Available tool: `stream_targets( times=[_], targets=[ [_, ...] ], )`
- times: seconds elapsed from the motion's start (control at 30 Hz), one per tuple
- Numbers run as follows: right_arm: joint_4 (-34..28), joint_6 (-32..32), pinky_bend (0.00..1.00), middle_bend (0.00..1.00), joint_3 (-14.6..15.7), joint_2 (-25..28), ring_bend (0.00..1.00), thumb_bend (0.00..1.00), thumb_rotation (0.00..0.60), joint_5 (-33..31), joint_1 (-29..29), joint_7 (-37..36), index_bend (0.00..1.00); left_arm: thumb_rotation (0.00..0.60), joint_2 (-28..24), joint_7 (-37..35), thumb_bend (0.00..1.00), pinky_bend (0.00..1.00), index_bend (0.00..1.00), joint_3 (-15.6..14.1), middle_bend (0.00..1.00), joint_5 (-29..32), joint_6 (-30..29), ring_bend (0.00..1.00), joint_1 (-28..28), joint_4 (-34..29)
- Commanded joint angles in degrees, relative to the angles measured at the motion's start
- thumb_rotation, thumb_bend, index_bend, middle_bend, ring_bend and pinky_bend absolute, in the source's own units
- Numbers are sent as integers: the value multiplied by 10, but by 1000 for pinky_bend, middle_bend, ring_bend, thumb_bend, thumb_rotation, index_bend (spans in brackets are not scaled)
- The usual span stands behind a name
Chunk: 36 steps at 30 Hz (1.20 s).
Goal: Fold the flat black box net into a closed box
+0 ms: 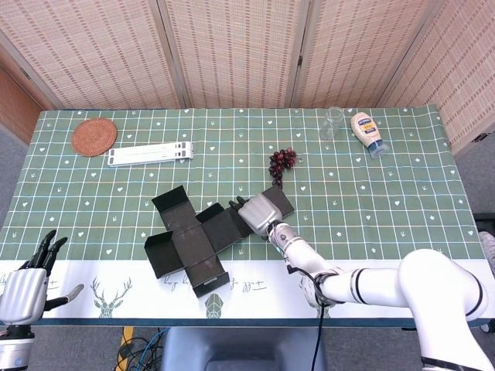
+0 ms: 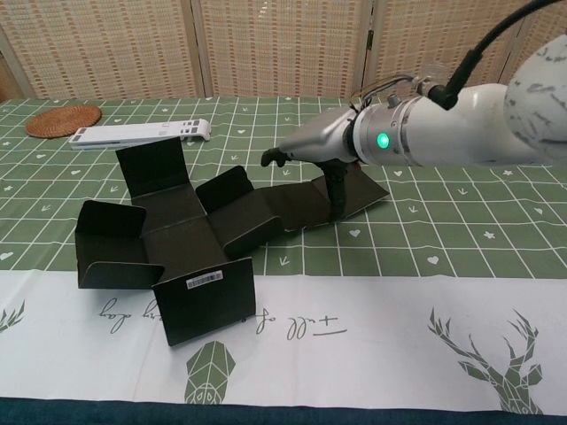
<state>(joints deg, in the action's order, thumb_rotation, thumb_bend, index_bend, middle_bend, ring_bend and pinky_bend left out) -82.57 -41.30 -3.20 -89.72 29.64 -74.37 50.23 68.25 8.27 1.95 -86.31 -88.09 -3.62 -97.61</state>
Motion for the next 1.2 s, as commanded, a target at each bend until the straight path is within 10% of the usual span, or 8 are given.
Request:
stream_targets(
  times=[0.03,1.2],
  targets=[
    [23,14,1000,88,10,-18,764,83,600,-9,-17,8,0,600,1,-6,78,445,122,0,62,-1,-2,266,2,3],
    [117,31,1000,114,66,-85,757,108,600,-87,-86,18,0,600,-2,-31,78,445,117,-1,62,2,-5,261,13,20]
  ],
)
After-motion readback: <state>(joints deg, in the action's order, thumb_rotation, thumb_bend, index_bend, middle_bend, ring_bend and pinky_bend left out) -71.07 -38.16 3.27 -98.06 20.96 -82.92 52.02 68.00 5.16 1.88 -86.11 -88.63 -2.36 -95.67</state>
